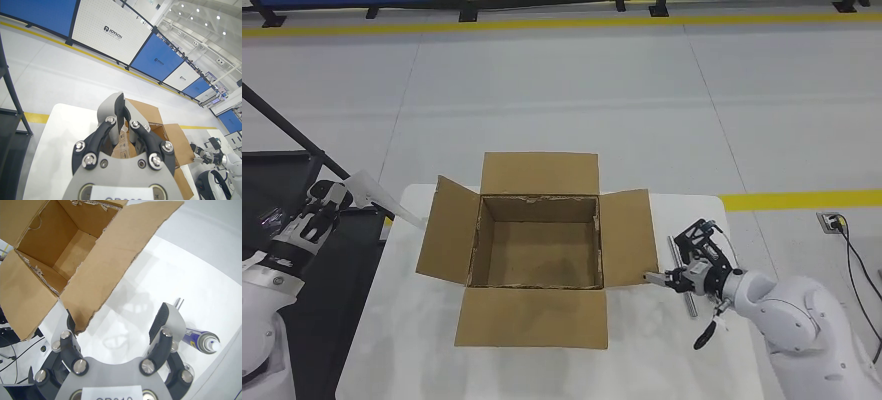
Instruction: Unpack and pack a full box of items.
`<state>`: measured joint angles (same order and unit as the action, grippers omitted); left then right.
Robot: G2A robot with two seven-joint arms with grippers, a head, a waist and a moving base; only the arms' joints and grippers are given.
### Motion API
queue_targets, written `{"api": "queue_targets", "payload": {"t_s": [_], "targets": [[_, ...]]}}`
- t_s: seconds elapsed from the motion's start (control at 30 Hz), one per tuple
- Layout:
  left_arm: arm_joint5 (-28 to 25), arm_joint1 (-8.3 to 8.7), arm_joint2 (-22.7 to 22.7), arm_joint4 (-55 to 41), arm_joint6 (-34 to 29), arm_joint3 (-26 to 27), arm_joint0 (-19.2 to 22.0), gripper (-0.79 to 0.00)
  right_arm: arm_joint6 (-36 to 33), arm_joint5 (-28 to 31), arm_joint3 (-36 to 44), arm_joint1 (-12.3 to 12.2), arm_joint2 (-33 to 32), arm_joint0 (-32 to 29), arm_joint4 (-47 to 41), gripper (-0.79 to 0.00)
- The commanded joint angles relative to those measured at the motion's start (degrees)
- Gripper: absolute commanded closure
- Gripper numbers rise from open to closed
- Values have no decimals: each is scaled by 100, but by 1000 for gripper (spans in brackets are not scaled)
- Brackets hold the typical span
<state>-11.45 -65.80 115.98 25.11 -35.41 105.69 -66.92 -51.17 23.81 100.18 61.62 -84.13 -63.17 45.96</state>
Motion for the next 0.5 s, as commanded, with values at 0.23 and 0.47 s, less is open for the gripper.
{"api": "queue_targets", "payload": {"t_s": [0.23,0.47], "targets": [[0,0,0,0,0,0,0,0,-704,-941,-85,-53,86,-258,796,-785],[0,0,0,0,0,0,0,0,-902,-1535,-934,57,642,505,577,-554]]}}
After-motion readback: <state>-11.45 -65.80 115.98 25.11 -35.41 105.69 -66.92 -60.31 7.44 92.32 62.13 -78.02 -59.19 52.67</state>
